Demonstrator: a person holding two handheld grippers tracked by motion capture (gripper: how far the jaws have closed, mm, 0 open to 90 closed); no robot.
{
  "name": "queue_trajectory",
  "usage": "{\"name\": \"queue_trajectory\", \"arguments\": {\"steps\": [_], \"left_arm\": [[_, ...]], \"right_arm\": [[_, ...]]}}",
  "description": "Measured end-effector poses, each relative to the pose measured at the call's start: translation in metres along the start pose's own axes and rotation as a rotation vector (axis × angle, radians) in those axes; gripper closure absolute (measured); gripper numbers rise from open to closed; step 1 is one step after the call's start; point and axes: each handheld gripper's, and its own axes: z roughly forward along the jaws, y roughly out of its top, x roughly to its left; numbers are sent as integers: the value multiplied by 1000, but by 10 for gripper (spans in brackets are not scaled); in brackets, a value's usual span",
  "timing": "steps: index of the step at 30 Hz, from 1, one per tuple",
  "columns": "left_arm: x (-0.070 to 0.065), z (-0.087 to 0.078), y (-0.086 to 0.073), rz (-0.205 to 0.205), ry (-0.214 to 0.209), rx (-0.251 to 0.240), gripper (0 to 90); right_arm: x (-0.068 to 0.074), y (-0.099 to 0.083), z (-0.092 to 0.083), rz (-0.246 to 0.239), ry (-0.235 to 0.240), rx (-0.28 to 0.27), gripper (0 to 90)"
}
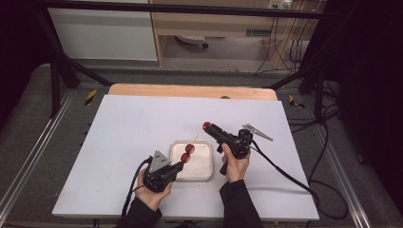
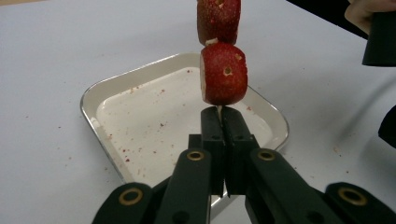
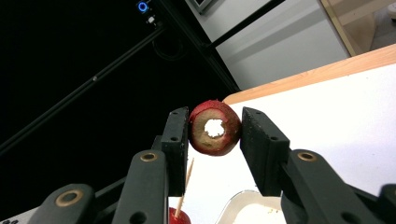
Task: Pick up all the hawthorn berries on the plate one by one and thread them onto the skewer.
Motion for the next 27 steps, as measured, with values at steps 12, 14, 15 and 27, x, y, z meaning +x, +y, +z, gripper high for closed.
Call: {"name": "queue_trajectory", "arguments": {"steps": [12,14,15,27], "left_arm": [[-7,7,5,-7,-14,4,884],[-8,8,6,-10,-14,0,884],[-8,8,6,-9,-13,-1,884],[-9,10,7,-16,-17,0,884]], "right_arm": [[-2,-1,2,2,3,-20,632],[-2,-1,2,2,2,-20,632],[-2,-2,2,4,4,-19,632],[-2,-4,3,6,11,-22,632]]}}
